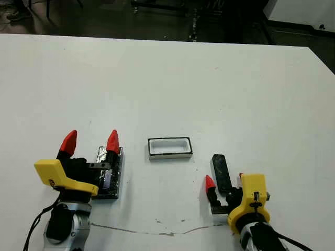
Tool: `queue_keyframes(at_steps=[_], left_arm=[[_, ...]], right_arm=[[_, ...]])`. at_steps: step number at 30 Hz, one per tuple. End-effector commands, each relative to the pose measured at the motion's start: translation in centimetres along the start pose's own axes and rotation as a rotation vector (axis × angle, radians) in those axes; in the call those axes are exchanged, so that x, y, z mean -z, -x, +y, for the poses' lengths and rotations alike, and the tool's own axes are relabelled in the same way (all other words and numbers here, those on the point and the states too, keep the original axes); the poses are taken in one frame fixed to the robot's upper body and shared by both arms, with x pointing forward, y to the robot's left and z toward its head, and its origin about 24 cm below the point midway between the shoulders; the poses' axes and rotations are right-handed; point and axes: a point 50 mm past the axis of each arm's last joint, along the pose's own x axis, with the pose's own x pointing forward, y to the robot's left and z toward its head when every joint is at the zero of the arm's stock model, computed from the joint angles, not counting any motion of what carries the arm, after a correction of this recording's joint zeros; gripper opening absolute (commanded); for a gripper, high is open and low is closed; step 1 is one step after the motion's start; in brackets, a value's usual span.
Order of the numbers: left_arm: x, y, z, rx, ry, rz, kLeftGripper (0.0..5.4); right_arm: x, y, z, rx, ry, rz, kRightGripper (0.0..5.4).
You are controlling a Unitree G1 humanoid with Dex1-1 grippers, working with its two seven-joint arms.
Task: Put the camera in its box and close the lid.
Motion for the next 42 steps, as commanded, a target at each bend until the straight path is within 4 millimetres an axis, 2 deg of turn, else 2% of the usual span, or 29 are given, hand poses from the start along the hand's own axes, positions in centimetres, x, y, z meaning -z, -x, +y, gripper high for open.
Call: queue_keyframes(at_steps=[1,16,24,29,34,42], left_arm=[[0.2,0.2,0.1,0.005,-0.008,0.015,5.40],[0.2,0.3,0.1,-0.011,-0.004,0.005,5.40],[0.2,0.3,0.1,-0.008,-0.008,0.006,5.40],[0.2,0.3,0.1,-0.007,0.002,0.002,5.40],[0.2,0.3,0.1,-0.008,0.000,0.007,5.40],[0.2,0.4,-0.1,-0.009,-0.012,0.008,5.40]], right_arm=[[0.5,0.0,-0.2,0.009,-0.006,0.047,4.02],[0.5,0.0,-0.4,-0.019,-0.038,0.043,1.72],[0.3,0.2,-0.6,-0.015,-0.043,0.034,1.65],[-0.3,0.2,-1.5,-0.007,-0.018,-0.024,1.65],[-2.5,0.2,-3.4,-0.001,0.024,-0.176,1.65],[-9.3,-0.3,-7.3,-0.137,0.088,-0.410,1.65]])
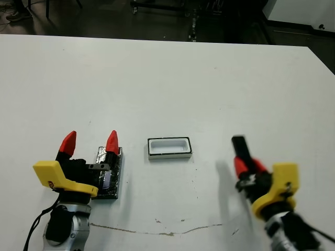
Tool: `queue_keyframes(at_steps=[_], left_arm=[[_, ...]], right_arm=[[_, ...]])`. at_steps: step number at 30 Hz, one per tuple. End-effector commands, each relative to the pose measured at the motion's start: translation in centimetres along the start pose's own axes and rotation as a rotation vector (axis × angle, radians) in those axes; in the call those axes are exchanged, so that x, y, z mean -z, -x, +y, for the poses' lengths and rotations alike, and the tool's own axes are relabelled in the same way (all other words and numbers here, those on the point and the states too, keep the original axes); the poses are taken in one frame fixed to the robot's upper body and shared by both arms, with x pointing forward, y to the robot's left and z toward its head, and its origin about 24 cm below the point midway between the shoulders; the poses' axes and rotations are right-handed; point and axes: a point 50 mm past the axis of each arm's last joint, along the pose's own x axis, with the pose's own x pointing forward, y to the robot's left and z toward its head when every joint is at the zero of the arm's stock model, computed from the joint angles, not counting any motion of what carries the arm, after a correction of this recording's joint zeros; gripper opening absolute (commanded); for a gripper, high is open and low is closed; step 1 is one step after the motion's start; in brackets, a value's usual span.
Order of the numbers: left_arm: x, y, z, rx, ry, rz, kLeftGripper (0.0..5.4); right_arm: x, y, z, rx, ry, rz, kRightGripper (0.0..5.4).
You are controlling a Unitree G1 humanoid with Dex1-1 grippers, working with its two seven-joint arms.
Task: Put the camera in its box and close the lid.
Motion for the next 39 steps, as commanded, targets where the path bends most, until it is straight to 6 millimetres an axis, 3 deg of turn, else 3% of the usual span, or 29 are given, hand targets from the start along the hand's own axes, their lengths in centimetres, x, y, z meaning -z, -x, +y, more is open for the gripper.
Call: queue_keyframes(at_steps=[1,8,15,25,39], left_arm=[[0.2,0.2,-0.1,-0.003,-0.009,0.012,5.40],[0.1,0.2,-0.3,0.004,-0.004,0.012,5.40],[0.0,0.3,-0.3,0.001,-0.008,0.014,5.40],[0.0,0.2,-0.3,0.006,-0.015,0.011,5.40],[0.0,0.3,-0.2,-0.001,-0.010,0.012,5.40]], right_arm=[[-3.0,-1.3,-1.9,-0.088,0.030,-0.075,1.65],[-6.3,-4.9,-3.4,-0.317,0.008,-0.014,1.65],[-8.1,-8.2,-3.1,-0.547,0.170,0.099,1.65],[-9.0,-11.6,-1.4,-0.898,0.399,0.218,1.65],[-8.8,-13.3,1.7,-1.255,0.626,0.339,1.65]])
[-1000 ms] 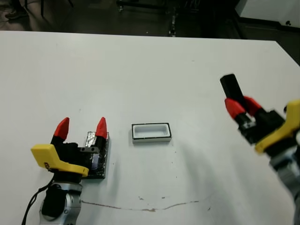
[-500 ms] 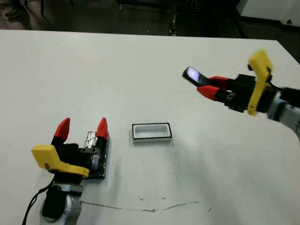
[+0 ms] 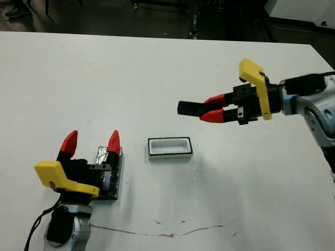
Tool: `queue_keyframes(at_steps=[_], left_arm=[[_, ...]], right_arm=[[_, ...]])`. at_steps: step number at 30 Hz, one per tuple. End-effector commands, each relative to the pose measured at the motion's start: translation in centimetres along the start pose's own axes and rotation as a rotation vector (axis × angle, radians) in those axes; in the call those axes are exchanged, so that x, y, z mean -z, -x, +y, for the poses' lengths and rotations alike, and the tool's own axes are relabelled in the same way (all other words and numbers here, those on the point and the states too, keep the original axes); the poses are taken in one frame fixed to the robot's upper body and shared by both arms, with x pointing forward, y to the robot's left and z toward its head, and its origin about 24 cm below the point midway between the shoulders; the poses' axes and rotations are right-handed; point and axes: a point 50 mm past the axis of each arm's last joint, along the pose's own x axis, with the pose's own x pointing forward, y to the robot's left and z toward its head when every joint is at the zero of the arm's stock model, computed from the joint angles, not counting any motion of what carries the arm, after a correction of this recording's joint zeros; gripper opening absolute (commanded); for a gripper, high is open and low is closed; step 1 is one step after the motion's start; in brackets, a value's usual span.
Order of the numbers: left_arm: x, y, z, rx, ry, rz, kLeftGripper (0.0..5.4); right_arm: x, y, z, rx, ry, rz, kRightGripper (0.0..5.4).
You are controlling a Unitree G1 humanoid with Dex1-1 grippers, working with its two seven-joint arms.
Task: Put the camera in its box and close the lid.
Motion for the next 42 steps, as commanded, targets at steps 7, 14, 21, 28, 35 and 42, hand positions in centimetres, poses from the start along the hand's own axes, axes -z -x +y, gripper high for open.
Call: queue_keyframes(at_steps=[7,14,21,28,35,42], left_arm=[[0.4,0.2,0.2,-0.008,-0.016,0.020,5.40],[0.4,0.3,0.1,-0.011,-0.008,0.032,5.40],[0.5,0.3,0.1,-0.009,-0.011,0.027,5.40],[0.6,0.3,0.0,-0.014,-0.006,0.032,5.40],[0.7,0.4,-0.1,-0.017,-0.002,0.034,5.40],[0.6,0.4,-0.1,-0.011,-0.012,0.031,5.40]], right_arm=[[-0.2,-1.9,-0.9,-0.141,0.013,0.029,1.65],[0.4,-3.3,-1.3,-0.165,0.033,0.020,1.65],[0.5,-4.0,-1.4,-0.173,0.061,0.049,1.65],[0.9,-5.0,-1.2,-0.169,0.098,0.061,1.65],[1.2,-6.1,-0.7,-0.238,0.084,0.098,1.65],[1.6,-7.0,-0.2,-0.306,0.046,0.114,1.65]])
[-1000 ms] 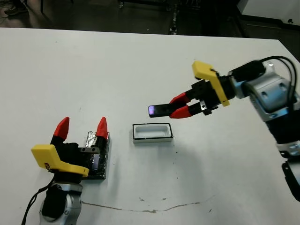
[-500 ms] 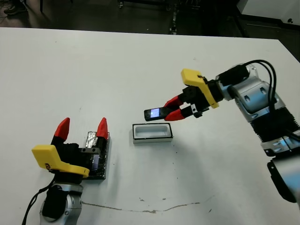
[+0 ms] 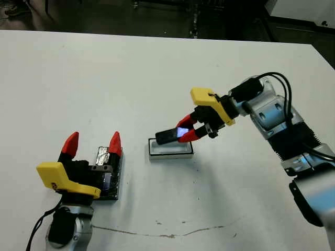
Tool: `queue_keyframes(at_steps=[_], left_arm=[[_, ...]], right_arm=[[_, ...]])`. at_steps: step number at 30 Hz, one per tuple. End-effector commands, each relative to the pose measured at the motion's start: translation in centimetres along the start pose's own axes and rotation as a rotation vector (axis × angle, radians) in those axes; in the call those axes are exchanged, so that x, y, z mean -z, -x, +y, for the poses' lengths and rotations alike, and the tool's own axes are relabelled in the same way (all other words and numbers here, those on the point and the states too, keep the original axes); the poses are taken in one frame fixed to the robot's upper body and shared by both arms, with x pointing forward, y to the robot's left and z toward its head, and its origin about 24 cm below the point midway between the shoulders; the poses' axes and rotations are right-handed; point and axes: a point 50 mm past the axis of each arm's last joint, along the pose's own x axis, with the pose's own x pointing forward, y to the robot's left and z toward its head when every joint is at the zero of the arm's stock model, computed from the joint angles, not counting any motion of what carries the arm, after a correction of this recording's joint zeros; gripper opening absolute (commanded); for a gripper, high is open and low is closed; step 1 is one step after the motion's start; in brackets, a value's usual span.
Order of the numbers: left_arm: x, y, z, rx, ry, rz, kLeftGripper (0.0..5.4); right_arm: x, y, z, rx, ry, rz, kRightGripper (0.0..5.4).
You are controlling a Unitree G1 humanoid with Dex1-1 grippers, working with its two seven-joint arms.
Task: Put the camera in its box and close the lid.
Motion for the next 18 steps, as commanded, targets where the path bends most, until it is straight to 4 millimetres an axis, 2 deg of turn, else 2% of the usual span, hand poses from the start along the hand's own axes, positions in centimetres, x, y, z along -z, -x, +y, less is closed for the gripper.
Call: queue_keyframes(at_steps=[1,18], left_arm=[[0.38,0.26,0.12,-0.007,-0.008,0.020,5.40],[0.55,0.35,-0.11,-0.007,0.012,0.018,5.40]], right_arm=[[0.57,-0.35,0.13,-0.027,-0.041,0.027,1.65],[1.46,-1.16,0.31,-0.017,-0.035,0.085,1.65]])
